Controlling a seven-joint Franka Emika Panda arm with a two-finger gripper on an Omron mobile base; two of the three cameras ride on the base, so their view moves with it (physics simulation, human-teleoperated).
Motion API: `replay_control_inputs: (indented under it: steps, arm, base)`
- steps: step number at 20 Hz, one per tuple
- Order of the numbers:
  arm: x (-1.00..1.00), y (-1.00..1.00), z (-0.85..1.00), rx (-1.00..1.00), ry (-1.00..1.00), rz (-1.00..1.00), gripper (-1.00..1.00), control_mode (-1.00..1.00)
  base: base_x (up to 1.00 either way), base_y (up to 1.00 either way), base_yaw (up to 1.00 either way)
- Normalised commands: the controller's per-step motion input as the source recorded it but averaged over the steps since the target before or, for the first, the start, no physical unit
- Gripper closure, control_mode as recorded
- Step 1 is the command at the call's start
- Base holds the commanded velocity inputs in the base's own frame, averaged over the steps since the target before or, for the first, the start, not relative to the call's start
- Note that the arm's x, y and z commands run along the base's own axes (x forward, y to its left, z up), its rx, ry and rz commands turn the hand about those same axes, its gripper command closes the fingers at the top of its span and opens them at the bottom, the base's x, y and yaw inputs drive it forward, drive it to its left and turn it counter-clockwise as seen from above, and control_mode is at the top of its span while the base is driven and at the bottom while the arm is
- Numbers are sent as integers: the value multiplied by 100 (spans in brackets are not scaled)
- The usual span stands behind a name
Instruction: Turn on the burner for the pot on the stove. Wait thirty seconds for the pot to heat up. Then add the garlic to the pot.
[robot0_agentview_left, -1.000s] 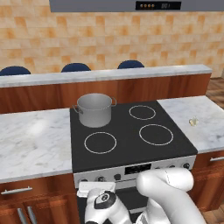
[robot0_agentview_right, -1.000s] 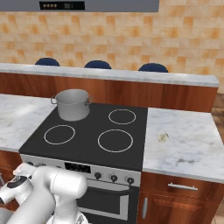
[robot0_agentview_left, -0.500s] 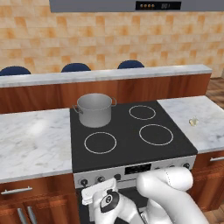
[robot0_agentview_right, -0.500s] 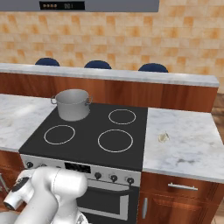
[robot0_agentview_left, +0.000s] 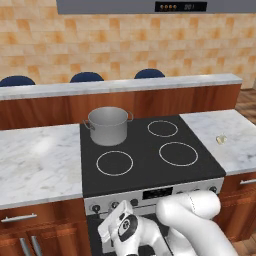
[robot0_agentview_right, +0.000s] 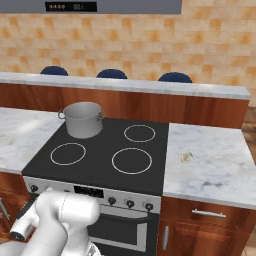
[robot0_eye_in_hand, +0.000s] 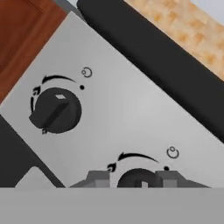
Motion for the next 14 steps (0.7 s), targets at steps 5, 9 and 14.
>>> replay_control_inputs:
  steps: [5,9,14]
  arm:
    - [0,0,-18,-40,8,18,100,-100]
    - [0,0,-17,-38,8,15,100,-100]
    - [0,0,-5,-30,5,12,-100,-100]
  base:
    - [0,0,0]
    - [0,0,0]
    - [0,0,0]
